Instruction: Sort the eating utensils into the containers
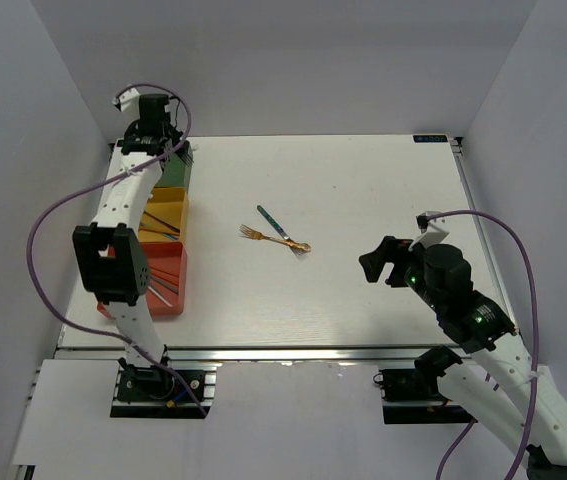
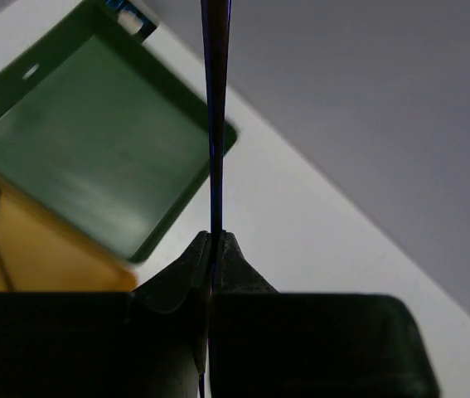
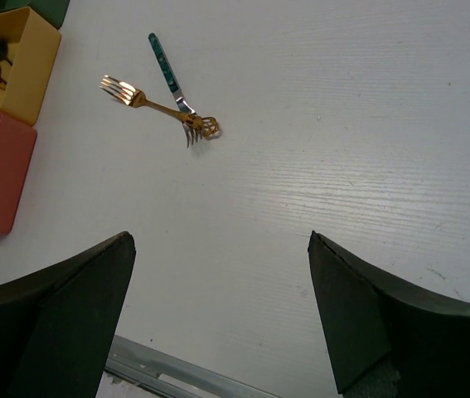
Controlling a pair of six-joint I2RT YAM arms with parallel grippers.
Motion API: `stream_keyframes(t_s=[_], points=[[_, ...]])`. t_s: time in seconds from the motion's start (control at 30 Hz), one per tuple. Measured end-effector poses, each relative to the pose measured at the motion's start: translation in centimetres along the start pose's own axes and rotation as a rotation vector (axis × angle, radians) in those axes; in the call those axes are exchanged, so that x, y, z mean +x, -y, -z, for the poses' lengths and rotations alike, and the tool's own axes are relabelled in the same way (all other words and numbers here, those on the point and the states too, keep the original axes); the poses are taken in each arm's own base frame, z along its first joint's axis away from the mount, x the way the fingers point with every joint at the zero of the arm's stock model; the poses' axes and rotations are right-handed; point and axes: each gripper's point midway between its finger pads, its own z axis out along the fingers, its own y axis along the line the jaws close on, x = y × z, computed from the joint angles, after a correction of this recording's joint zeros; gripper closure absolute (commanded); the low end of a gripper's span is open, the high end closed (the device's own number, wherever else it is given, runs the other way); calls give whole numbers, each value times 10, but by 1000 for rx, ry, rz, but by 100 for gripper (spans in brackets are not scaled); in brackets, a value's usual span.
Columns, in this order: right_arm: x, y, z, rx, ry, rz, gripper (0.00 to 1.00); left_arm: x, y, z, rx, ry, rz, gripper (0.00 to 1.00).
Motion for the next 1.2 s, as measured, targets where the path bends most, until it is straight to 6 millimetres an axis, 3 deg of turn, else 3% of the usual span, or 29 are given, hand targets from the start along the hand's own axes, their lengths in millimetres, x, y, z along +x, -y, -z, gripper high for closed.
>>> stream_keyframes(t_s=[0.1,0.2,0.27,0.4,0.53,0.67,0.77,0.9,0.93,1.03,1.07,1.2], points=[[0,-1,0,-5,-1,-1,11,-28,19,-39,38,54,47,100],[2,-4,-1,-24,-4,-3,11,-33,24,-80,59,60,62,100],[3,-5,-2,-34,-7,-5,11,-29,14,-106,56,53,65,100],[12,-5,-6,-42,-34,-4,11,-24,-28,-146,9,39,69,100],[16,-4,-10,-33,-51,-1,11,-36,-56,-160,-10,56,65,100],[16,-4,-14,-31,-55,0,11,-46,-53,-162,23,88,52,100],[18,-4,-17,-26,-63,1,11,-35,-49,-165,38,83,35,100],[21,-3,-23,-17,-82,2,11,-2,-60,-169,16,26,1,98],[22,-3,-23,-17,-83,2,11,5,-63,-170,9,10,-7,95],[21,-3,-24,-21,-81,2,11,10,-64,-169,8,-8,-16,60],[21,-4,-24,-22,-80,2,11,9,-63,-169,13,-7,-18,42],[24,-2,-25,-20,-85,2,11,8,-57,-167,36,-14,-12,23]])
